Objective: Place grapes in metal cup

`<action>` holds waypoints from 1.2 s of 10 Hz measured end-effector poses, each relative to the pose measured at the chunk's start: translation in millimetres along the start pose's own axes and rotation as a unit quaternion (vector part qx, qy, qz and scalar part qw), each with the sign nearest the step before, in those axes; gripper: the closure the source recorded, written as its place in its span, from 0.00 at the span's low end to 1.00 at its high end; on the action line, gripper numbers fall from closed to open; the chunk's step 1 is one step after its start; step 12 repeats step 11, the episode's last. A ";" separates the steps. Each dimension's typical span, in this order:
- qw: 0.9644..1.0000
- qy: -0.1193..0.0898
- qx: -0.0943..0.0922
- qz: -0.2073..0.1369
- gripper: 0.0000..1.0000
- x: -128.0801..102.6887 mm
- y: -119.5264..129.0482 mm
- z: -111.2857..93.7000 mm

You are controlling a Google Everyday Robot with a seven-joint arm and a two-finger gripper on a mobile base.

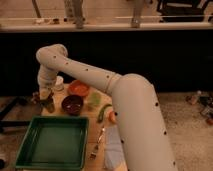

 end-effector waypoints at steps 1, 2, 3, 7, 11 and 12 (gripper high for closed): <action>1.000 0.015 0.000 0.000 1.00 -0.2 -2.3 2.2; 1.000 0.026 0.000 -0.001 1.00 -1.0 -3.6 4.0; 0.999 0.038 0.000 -0.003 1.00 -2.1 -5.1 5.8; 0.997 0.071 -0.004 -0.004 1.00 -3.0 -12.2 14.2; 0.998 0.061 -0.020 0.007 1.00 13.1 -20.2 30.7; 0.998 0.061 -0.020 0.007 1.00 13.1 -20.2 30.7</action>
